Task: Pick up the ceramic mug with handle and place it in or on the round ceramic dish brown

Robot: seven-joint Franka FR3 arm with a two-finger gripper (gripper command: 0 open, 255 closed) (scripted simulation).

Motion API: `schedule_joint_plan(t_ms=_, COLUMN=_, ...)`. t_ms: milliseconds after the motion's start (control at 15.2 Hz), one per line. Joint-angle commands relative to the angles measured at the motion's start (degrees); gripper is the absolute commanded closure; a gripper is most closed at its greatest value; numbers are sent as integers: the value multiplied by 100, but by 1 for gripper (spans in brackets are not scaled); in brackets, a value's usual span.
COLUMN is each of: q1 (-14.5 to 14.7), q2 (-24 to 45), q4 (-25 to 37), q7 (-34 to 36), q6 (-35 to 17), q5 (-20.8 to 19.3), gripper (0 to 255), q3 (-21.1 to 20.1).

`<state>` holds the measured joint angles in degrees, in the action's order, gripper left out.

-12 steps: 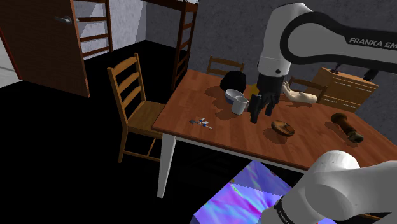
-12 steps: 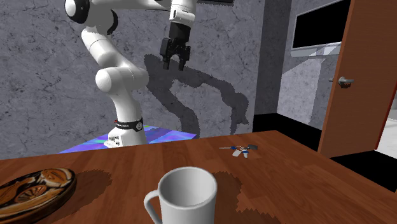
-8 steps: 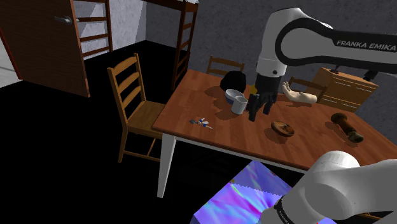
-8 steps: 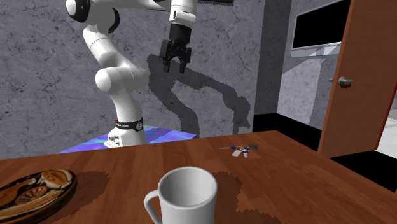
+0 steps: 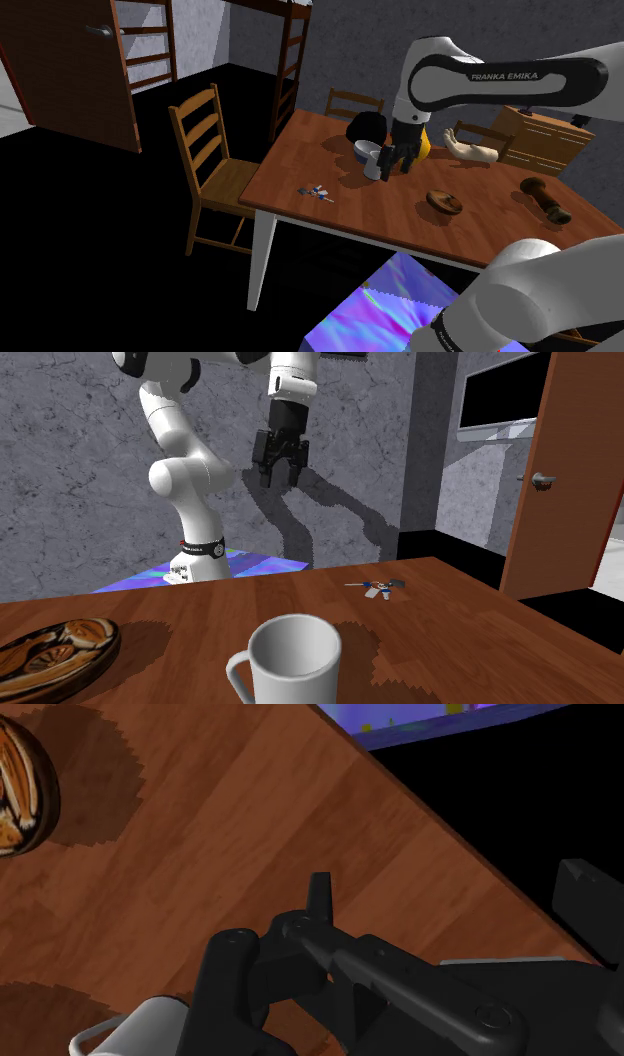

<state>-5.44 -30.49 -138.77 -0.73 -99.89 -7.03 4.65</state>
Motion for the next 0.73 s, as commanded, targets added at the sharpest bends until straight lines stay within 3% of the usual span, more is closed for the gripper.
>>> schedule_joint_plan(t_ms=0, q1=-80, q2=325, q4=121, q7=-160, q6=-296, q5=-88, gripper=0, q3=162)
schedule_joint_plan(t_ms=660, q1=-374, q2=2107, q4=1113, q7=-968, q6=-1492, q5=-84, gripper=0, q3=857)
